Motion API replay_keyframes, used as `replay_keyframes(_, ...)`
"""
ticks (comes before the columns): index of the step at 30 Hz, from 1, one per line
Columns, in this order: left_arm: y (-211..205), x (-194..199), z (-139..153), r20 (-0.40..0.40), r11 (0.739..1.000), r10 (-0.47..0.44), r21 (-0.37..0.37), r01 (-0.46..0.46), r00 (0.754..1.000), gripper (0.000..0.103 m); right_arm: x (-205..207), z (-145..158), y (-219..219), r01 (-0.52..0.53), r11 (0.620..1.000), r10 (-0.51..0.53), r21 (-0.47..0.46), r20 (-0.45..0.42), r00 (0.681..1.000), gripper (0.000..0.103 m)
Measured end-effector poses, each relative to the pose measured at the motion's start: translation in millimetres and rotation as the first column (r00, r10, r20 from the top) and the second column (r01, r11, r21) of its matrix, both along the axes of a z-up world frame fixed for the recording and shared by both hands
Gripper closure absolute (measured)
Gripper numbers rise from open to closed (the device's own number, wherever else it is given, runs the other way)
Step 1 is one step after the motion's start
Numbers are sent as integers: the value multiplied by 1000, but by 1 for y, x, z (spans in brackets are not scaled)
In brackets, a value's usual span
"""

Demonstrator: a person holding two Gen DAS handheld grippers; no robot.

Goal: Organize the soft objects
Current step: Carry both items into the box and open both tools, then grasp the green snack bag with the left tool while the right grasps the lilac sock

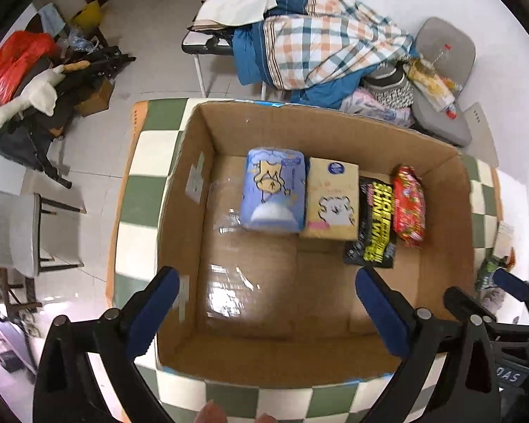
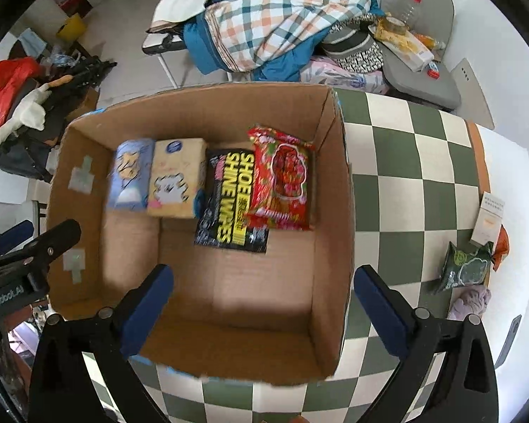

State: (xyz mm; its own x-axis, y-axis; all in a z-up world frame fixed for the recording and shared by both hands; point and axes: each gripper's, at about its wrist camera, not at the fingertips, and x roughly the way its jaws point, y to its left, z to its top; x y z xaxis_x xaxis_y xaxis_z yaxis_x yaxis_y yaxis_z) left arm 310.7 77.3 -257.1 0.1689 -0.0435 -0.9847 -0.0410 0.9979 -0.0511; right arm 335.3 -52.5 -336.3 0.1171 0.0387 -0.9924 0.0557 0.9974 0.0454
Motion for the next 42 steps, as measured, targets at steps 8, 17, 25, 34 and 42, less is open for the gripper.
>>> replay_keyframes(8, -2, -52, 53, 131, 999, 3, 39, -9, 991, 0, -53, 42, 12, -43, 999, 45, -20, 102, 994, 0)
replay_keyframes(17, -5, -100, 96, 211, 998, -16, 65, 2, 977, 0, -115, 96, 12, -50, 998, 44, 29, 191, 981, 0)
replay_keyframes(25, -17, -114, 121, 235, 999, -23, 36, 14, 972, 0, -142, 123, 6, -51, 994, 29, 92, 221, 975, 0)
replay_keyframes(34, -145, -88, 142, 281, 948, -319, 103, 302, 905, 0, -149, 130, -91, 114, 978, -149, 175, 200, 968, 0)
replay_keyframes(42, -356, -57, 62, 112, 671, -738, 234, 704, 666, 0, -172, 94, -277, 463, 876, -479, 137, 123, 869, 0)
